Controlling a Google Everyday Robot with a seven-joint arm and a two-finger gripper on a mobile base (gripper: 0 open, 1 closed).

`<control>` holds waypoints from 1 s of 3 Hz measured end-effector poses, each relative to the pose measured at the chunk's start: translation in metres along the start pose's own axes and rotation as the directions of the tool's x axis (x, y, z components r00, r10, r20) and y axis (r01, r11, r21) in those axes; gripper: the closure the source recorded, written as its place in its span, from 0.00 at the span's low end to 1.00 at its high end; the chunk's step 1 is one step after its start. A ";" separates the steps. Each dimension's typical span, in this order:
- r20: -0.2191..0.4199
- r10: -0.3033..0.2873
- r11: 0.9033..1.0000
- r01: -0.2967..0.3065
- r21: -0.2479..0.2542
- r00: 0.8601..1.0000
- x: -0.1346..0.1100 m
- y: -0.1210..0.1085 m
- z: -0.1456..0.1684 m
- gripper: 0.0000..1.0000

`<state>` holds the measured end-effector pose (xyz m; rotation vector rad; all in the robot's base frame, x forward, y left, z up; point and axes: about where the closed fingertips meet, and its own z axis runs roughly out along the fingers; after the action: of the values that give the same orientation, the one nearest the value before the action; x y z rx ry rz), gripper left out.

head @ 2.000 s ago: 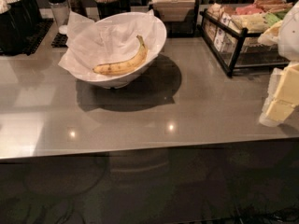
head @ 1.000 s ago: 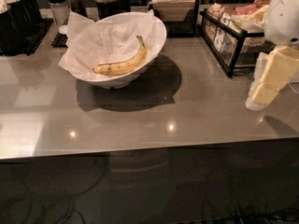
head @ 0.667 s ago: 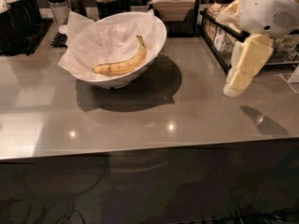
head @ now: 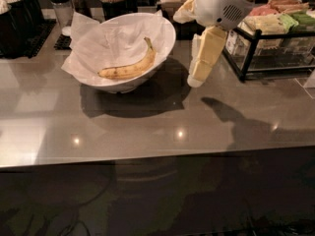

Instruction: Pick banana from white bowl

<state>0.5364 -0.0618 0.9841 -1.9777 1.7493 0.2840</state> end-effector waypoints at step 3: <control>0.064 -0.060 0.998 0.058 0.035 0.996 -0.024 -0.021 0.018 0.00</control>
Offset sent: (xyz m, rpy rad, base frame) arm 0.0059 0.0247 -0.0079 -0.0025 0.0120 0.0671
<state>0.5562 -0.0305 0.9845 -1.9706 1.6419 0.2950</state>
